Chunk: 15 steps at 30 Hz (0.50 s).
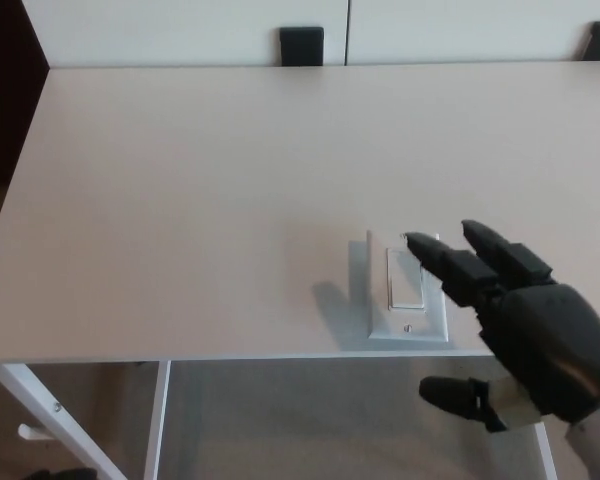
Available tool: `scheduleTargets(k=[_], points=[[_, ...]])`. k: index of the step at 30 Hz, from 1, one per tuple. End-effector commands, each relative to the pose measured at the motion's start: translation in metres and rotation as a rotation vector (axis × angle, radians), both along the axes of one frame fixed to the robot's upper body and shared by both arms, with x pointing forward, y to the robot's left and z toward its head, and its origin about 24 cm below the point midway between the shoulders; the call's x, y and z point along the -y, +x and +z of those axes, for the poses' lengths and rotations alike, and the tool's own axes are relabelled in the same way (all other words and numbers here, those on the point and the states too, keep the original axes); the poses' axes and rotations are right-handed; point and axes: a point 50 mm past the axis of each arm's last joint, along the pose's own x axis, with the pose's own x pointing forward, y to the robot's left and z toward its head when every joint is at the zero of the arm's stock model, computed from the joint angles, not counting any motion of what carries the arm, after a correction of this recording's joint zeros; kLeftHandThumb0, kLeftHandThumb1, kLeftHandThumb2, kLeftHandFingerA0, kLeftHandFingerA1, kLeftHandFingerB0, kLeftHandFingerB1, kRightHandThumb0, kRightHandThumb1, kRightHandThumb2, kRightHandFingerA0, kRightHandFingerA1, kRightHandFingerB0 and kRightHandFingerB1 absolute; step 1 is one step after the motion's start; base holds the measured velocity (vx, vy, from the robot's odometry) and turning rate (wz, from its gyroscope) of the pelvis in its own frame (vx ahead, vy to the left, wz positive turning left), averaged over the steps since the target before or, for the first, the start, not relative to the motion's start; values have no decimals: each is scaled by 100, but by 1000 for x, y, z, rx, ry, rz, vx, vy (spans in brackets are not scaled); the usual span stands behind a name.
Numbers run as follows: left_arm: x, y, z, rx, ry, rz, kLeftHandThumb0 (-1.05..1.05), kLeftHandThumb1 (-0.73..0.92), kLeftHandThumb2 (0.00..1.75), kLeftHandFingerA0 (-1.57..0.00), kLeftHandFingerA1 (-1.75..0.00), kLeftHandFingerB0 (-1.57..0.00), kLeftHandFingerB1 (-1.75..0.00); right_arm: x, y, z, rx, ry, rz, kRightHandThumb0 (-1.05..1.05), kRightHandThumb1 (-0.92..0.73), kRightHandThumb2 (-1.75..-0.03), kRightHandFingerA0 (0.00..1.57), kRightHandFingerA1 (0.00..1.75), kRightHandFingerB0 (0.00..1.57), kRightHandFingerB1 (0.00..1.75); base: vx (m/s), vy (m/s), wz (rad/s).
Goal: The robot walk towards a table in front and then clicks the light switch button using the right hand's index finger
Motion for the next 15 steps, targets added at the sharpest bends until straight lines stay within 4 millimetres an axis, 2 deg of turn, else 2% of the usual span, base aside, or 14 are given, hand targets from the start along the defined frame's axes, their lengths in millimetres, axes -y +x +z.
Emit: scheduleTargets(k=[1,3,4,7,10,11,12,15], points=[[-13,-3,5,-11,97,-60,-18,58,57,-55,-43,-45,-38,-2,-4,-19,159,-300,-67,-92,-59,-94,0,0,7,18,0,0,0],[-13,1,7,-5,112,-75,-19,58,57,-55,-43,-45,-38,-4,-3,-20,175,-336,-80,-92,-58,-94,0,0,7,18,0,0,0],[-13,2,8,-2,113,-76,-25,52,64,-52,-47,-43,-43,-5,-2,-20,181,-340,-83,-91,-58,-94,0,0,6,17,0,0,0],[-13,1,10,-3,120,-81,-26,52,64,-51,-47,-42,-43,-9,-1,-20,216,-356,-85,-90,-56,-92,0,0,7,19,0,0,0],[-13,3,10,0,122,-75,-18,58,57,-55,-43,-46,-38,-10,0,-18,248,-385,-92,-92,-58,-93,0,0,8,18,0,0,0],[-13,2,10,-3,128,-79,-19,58,57,-55,-43,-46,-38,-11,-1,-18,252,-393,-95,-92,-58,-94,0,0,7,16,0,0,0],[-13,1,10,-10,127,-79,-25,52,64,-52,-47,-44,-43,-11,-2,-18,259,-401,-100,-92,-58,-93,0,0,7,15,0,0,0],[-11,-4,8,-14,118,-88,-24,52,63,-52,-46,-44,-43,-9,-4,-18,289,-416,-112,-91,-57,-93,0,0,6,16,0,0,0]])
